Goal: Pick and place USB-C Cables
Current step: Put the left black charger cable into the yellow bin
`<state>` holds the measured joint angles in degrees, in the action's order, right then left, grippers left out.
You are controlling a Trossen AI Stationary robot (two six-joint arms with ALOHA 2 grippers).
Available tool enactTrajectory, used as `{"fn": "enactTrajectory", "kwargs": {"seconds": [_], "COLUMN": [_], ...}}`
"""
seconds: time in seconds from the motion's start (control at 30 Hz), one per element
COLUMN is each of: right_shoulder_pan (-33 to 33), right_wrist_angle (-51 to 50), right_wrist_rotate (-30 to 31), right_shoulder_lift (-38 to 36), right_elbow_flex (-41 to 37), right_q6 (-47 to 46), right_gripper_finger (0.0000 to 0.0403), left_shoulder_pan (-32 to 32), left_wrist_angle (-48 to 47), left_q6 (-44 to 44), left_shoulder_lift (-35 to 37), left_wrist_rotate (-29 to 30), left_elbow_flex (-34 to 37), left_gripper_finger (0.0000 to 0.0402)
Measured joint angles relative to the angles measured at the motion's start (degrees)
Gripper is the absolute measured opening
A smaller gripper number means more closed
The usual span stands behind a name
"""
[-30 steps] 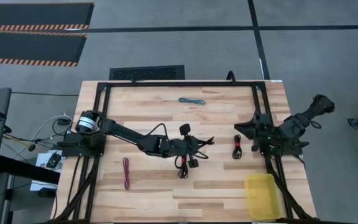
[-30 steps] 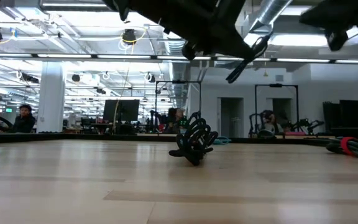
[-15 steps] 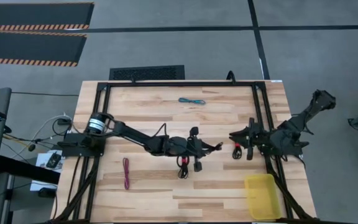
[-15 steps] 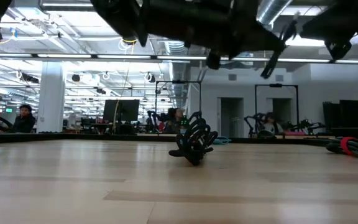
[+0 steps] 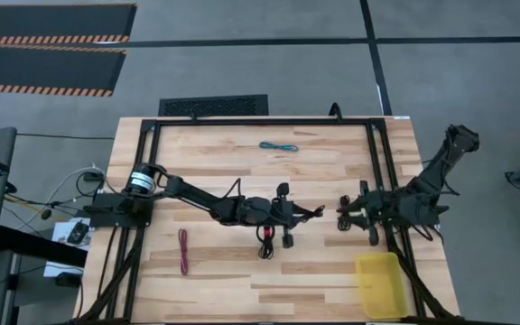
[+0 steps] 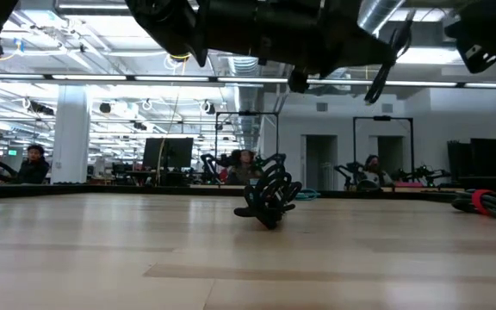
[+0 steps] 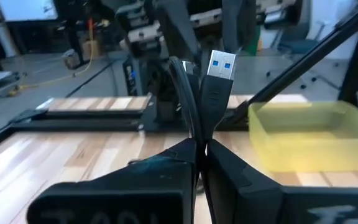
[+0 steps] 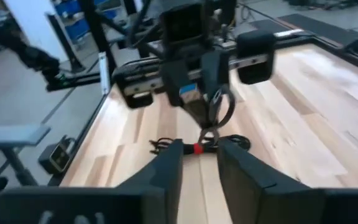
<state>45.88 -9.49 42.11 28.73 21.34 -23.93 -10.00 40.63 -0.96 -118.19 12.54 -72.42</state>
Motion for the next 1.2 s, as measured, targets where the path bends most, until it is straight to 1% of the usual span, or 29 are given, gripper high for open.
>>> {"fn": "enactTrajectory", "kwargs": {"seconds": [0.1, 0.2, 0.27, 0.33, 0.4, 0.5, 0.57, 0.63, 0.7, 0.8, 0.9, 1.0, 1.03, 1.1, 1.2], "right_shoulder_pan": [1.4, 1.9, 1.6, 0.9, -0.2, -1.8, -2.7, -3.5, -4.4, -5.8, -7.2, -7.8, -7.8, -7.8, -7.7], "right_wrist_angle": [1.4, 2.6, 2.9, 3.9, 6.6, 14.3, 19.3, 21.6, 21.5, 21.7, 22.9, 22.3, 21.4, 17.6, 4.1], "right_wrist_rotate": [0.8, 3.7, 5.6, 7.5, 7.8, 5.3, 3.0, 2.5, 2.5, 0.4, -2.7, -3.5, -3.3, -3.2, -3.2], "right_shoulder_lift": [1.6, 3.5, 5.6, 7.9, 9.7, 12.9, 14.8, 15.9, 16.8, 17.8, 18.6, 18.5, 18.1, 16.7, 14.5], "right_elbow_flex": [0.0, 0.0, 0.0, 0.0, 0.0, 0.0, 0.0, 0.0, 0.0, 0.0, 0.0, 0.0, 0.0, 0.4, 4.3], "right_q6": [1.0, 1.5, 1.5, 1.6, 3.0, 7.9, 11.4, 12.4, 12.4, 12.0, 11.9, 12.0, 12.0, 10.3, 3.0], "right_gripper_finger": [0.0178, 0.0216, 0.0234, 0.0242, 0.0244, 0.0239, 0.0233, 0.0225, 0.0213, 0.0181, 0.012, 0.0035, 0.002, 0.0018, 0.0011], "left_shoulder_pan": [0.0, 0.0, 0.2, 0.5, 0.9, 1.2, 1.3, 1.3, 1.3, 1.3, 1.3, 1.3, 1.3, 1.2, 1.3], "left_wrist_angle": [1.1, 1.6, 1.4, 1.4, 1.4, 1.4, 1.4, 1.4, 1.4, 1.3, 1.3, 0.7, 0.2, -1.1, -4.6], "left_q6": [-1.0, -1.6, -1.6, -1.5, -1.5, -1.3, -1.1, -1.1, -1.4, -1.4, -1.4, -1.4, -1.4, -1.4, -1.0], "left_shoulder_lift": [0.0, 0.0, 0.0, 0.0, 0.0, 0.0, 0.0, 0.0, 0.0, 0.0, 0.0, 0.0, 0.0, 0.0, 0.0], "left_wrist_rotate": [-2.0, -2.3, -2.6, -4.5, -7.2, -9.5, -9.8, -10.3, -11.1, -12.3, -12.3, -11.0, -9.9, -6.5, -2.3], "left_elbow_flex": [0.0, 0.0, 0.0, 0.0, 0.0, 0.0, 0.0, 0.0, 0.0, 0.0, 0.0, 0.0, -0.1, -0.2, -0.2], "left_gripper_finger": [0.0008, 0.001, 0.001, 0.001, 0.001, 0.001, 0.001, 0.0011, 0.0011, 0.0011, 0.0011, 0.0017, 0.0022, 0.0038, 0.0072]}}
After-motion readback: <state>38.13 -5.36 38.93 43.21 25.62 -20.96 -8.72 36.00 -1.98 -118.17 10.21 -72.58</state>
